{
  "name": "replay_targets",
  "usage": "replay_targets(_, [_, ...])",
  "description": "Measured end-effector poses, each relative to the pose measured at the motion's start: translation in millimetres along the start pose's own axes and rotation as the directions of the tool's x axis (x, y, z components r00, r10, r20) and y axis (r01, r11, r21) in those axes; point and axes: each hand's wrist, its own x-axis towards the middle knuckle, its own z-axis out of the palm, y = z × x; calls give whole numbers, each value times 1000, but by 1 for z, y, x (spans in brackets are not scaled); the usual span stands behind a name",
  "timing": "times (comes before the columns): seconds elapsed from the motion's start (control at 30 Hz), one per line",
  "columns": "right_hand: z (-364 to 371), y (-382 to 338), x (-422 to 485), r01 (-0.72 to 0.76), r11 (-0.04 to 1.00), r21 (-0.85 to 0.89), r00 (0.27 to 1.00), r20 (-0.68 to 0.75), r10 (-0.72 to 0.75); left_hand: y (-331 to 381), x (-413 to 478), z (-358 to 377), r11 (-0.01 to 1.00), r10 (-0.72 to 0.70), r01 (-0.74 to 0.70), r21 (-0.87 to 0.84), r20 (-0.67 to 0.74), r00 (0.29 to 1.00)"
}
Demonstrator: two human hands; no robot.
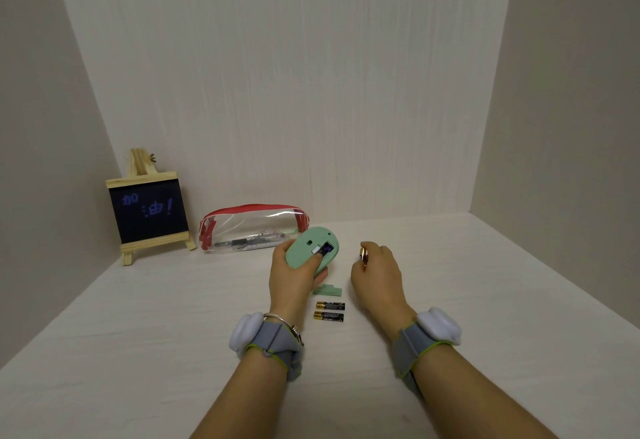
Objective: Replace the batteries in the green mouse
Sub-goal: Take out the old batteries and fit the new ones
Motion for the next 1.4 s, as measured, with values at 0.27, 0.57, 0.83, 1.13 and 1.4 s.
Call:
replay_targets(0.27, [1, -6, -2, 151, 961, 232, 984, -129, -123, 0, 4, 2, 996, -58, 61, 67, -43, 997])
replay_targets(0.57, [0, -10, -8, 231, 935, 271, 971, -131, -202, -3, 8, 1, 972, 4, 13, 233, -74, 997])
replay_targets(0.83, [-2, -12, -11, 288, 915, 284, 955, -152, -254, -2, 5, 2, 982, -84, 95, 162, -78, 993])
replay_targets(1.13, [3, -10, -11, 325, 900, 289, 945, -139, -296, -1, 2, 2, 975, -68, 72, 211, -26, 997])
replay_targets(1.4, [2, -10, -11, 363, 898, 250, 929, -166, -329, -1, 0, 1, 974, -3, 8, 227, -19, 1000])
